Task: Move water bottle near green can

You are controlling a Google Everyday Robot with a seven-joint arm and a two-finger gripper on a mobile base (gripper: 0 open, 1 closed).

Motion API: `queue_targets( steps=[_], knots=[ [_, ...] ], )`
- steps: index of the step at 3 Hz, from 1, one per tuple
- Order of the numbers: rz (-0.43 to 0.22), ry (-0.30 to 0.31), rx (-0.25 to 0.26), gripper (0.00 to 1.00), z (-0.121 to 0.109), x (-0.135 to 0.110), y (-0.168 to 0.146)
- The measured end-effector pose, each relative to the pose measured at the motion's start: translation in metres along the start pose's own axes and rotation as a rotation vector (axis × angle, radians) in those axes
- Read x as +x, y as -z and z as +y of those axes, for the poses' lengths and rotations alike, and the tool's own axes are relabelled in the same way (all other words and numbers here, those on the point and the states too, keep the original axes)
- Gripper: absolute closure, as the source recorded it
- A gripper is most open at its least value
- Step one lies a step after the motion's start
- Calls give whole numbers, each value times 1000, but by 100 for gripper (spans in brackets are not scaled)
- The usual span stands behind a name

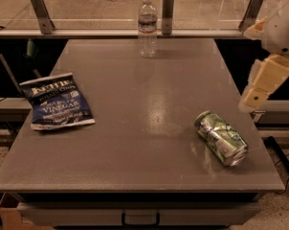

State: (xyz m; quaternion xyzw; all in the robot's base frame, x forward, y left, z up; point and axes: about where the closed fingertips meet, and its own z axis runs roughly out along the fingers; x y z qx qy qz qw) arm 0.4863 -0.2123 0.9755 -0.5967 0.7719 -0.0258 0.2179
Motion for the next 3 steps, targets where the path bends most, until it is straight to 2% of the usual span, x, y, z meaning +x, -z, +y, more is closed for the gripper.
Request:
queue_targets(
  steps=[2,3],
  knots=[
    [-245,-40,92,0,-105,-50,-50],
    [-354,-110,140,0,-147,-78,-69]
  ],
)
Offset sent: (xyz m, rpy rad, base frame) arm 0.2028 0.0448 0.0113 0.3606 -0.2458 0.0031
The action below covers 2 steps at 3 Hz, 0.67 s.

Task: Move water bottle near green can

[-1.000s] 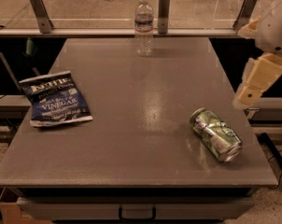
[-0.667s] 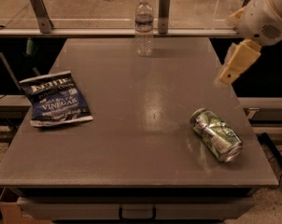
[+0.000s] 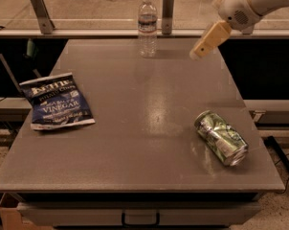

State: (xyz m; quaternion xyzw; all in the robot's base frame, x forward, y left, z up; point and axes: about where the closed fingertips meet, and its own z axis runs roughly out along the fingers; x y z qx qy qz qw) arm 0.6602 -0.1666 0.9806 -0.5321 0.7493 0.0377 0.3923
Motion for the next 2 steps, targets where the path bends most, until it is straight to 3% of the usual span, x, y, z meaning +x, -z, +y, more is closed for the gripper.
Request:
queue_targets(
  steps=[1,2],
  knots=[
    [-17,-10,19,0,-7,-3,-4],
    [-47,-34,7,0,-4,-4,-10]
  ],
)
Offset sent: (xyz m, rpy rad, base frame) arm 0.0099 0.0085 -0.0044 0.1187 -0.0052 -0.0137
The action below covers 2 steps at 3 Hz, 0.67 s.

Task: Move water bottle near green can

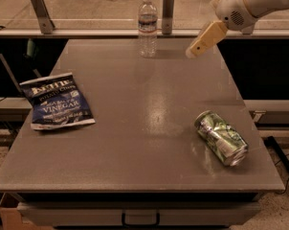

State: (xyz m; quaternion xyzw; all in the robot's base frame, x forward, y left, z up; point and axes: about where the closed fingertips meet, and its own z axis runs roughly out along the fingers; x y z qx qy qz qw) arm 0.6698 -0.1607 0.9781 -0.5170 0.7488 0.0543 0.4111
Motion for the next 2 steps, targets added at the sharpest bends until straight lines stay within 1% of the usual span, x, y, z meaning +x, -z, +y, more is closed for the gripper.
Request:
queue_targets(
  steps=[1,2],
  knots=[
    [-101,-34,-35,0,7,-13,-37],
    [-226,-74,-50,0,2,-36,-84]
  ],
)
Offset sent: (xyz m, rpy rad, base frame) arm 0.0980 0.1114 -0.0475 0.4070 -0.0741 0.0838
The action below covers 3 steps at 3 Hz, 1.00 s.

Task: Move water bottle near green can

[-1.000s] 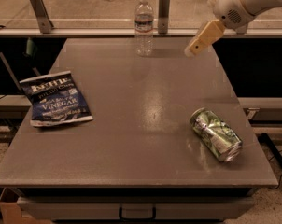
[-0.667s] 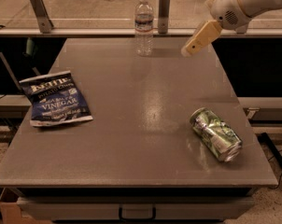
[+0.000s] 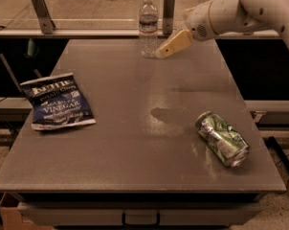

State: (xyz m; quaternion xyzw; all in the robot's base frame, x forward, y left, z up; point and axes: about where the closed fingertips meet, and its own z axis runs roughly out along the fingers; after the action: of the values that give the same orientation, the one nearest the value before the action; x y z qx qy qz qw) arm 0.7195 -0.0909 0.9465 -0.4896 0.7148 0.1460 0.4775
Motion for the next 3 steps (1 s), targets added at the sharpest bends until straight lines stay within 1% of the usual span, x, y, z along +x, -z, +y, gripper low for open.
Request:
queue_targets(
  steps=[1,2,3],
  knots=[
    [-110,-54,2,0,-17,-8,-41],
    [-197,-88,10,0,-33,-18,-72],
    [-254,-129,23,18,-47,-27,-96]
  ],
)
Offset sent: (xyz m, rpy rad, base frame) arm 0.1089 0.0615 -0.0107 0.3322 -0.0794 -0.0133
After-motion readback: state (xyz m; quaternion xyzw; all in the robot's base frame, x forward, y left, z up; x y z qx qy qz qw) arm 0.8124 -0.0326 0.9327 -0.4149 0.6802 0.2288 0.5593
